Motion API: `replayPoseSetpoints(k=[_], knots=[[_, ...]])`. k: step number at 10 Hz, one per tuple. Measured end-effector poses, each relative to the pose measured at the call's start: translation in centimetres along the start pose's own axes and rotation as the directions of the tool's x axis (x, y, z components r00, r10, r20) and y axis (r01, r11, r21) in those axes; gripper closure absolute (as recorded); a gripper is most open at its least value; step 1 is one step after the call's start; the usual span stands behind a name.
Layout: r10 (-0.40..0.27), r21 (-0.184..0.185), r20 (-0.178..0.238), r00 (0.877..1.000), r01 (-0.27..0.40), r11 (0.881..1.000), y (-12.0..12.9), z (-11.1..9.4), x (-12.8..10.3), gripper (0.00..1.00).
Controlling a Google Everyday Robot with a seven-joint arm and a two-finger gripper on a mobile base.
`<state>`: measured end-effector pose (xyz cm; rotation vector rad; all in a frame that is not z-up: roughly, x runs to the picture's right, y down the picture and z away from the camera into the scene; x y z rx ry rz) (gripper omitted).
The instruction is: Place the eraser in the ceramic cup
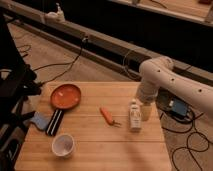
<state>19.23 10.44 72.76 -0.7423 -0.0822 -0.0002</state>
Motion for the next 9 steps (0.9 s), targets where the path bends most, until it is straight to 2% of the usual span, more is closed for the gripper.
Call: replayPoseSetpoints(k=[6, 7, 8, 9], knots=[[-0.007, 0.008, -0.009, 1.0, 0.007, 1.0, -0.3, -0.2, 0.1, 0.2], [-0.055, 0.034, -0.029, 0.998, 0.056, 0.998, -1.6, -0.4, -1.0, 0.2], [-0.13, 0.068, -0.055, 0.99, 0.134, 0.989, -3.2, -0.6, -3.0, 0.2], [-0.215, 0.099, -0.078, 0.974, 0.222, 0.97, -4.6, -0.8, -5.8, 0.2]])
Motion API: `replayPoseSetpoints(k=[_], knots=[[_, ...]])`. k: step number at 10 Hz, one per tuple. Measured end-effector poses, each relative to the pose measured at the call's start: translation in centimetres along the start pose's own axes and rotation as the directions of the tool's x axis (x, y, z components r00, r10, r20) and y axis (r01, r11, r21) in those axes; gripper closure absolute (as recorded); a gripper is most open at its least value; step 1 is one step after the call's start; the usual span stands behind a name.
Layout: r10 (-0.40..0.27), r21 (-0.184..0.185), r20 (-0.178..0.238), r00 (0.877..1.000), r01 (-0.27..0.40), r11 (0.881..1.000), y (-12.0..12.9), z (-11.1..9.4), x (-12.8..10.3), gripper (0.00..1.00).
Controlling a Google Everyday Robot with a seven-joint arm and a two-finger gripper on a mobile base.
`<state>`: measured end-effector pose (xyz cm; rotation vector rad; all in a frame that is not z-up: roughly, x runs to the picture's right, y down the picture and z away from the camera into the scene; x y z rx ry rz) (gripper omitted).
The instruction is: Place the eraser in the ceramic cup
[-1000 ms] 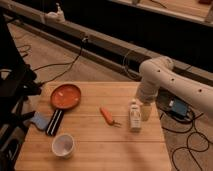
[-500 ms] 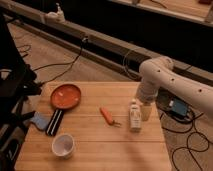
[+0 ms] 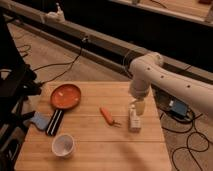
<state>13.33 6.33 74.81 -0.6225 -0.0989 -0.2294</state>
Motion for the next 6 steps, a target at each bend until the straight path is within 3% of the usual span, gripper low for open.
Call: replayPoseSetpoints(k=[2, 4, 5, 6], knots=[[-0.195, 0.068, -0.005, 0.981, 0.195, 0.978, -3.1, -0.3, -6.3, 0.2], [-0.399, 0.136, 0.034, 0.916, 0.392, 0.91, -4.5, -0.5, -14.2, 0.2], [-0.434, 0.149, 0.043, 0.9, 0.423, 0.894, -4.6, -0.6, -15.7, 0.2], [-0.44, 0.151, 0.043, 0.897, 0.429, 0.89, -4.6, -0.6, -15.9, 0.2]])
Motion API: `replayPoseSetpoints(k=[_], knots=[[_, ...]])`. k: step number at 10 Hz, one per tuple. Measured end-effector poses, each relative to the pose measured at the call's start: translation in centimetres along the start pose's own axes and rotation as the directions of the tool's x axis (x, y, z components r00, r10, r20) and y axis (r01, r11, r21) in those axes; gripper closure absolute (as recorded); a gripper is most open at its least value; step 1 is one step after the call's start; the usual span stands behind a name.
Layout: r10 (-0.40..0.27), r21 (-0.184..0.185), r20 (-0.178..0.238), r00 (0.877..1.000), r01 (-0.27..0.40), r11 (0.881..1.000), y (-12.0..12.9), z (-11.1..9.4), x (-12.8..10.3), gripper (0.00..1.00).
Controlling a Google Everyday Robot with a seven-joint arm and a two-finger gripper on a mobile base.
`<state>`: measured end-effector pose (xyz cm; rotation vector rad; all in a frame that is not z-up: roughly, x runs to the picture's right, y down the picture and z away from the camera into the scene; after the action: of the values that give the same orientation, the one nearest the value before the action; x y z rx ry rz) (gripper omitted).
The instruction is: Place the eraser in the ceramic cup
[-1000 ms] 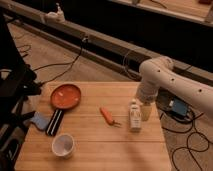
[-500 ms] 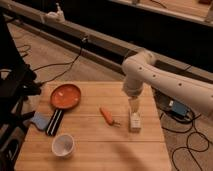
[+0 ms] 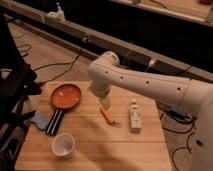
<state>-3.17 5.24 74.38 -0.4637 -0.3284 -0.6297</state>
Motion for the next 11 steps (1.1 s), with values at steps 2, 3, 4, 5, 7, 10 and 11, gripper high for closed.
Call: replayPoseSetpoints(k=[2, 3, 4, 5, 7, 10, 11], knots=[[0.0, -0.001, 0.001, 1.0, 0.0, 1.0, 0.1, 0.0, 0.0, 0.2], [-0.001, -0.006, 0.007, 1.0, 0.001, 1.0, 0.2, 0.1, -0.1, 0.2], [0.001, -0.042, 0.021, 1.0, 0.0, 0.999, 1.3, 0.9, -0.4, 0.2], [0.012, -0.09, 0.051, 0.999, -0.007, 0.996, 2.9, 2.4, -0.8, 0.2], [0.022, -0.148, 0.119, 0.993, -0.005, 0.989, 3.9, 5.4, -1.7, 0.2], [-0.025, -0.148, 0.207, 0.978, 0.056, 0.987, 1.1, 9.9, -3.9, 0.2], [-0.048, -0.137, 0.241, 0.969, 0.083, 0.987, -0.4, 11.4, -4.8, 0.2]])
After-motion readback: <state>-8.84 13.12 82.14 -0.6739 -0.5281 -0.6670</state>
